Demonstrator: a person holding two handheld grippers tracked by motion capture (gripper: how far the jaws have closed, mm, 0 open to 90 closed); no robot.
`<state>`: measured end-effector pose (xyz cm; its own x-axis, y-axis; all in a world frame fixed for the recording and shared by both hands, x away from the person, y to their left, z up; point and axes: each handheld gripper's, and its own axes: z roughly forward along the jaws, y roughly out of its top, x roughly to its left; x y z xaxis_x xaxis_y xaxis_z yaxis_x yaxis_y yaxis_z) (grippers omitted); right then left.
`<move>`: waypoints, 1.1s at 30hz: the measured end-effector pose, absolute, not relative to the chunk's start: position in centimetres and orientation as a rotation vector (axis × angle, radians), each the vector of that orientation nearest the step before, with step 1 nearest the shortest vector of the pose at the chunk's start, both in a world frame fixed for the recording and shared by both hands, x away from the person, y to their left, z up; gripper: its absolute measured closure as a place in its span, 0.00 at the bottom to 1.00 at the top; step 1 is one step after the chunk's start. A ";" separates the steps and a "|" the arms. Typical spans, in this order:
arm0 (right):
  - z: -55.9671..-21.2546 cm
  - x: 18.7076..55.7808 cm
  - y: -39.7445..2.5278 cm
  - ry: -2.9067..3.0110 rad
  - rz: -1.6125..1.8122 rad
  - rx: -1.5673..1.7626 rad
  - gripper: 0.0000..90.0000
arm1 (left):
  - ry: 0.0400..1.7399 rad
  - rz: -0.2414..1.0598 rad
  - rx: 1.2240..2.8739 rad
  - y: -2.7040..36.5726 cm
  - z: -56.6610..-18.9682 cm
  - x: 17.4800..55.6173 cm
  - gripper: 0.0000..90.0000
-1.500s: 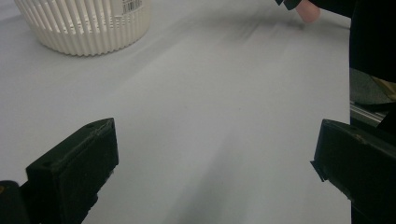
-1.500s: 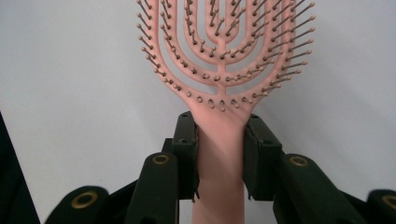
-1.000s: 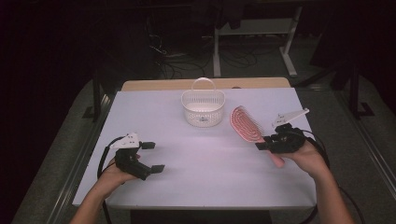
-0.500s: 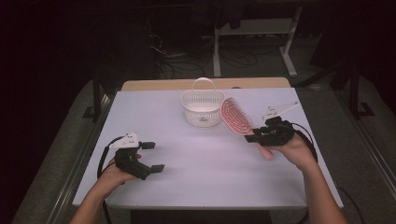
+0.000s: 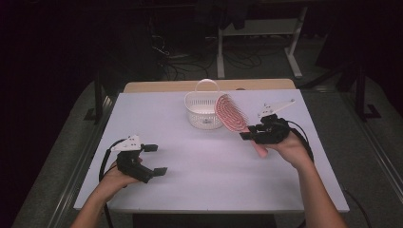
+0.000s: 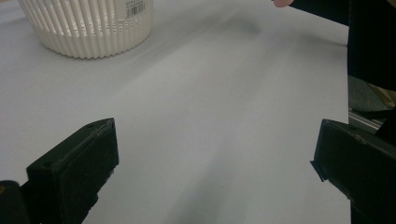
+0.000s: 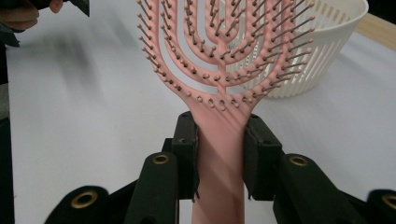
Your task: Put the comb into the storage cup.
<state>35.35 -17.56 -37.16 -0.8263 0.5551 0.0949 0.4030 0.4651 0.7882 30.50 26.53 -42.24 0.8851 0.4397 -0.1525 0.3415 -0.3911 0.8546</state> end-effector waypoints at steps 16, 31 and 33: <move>-36.8 36.2 -14.9 2.524 1.361 0.762 0.76 | 0.574 0.107 1.997 26.2 -41.7 31.3 0.00; -36.3 36.7 -12.8 2.521 1.405 0.694 0.76 | 0.532 0.125 1.994 24.3 -38.7 34.0 0.00; -36.3 36.7 -12.7 2.516 1.408 0.692 0.76 | 0.524 0.132 1.994 24.0 -38.5 34.2 0.00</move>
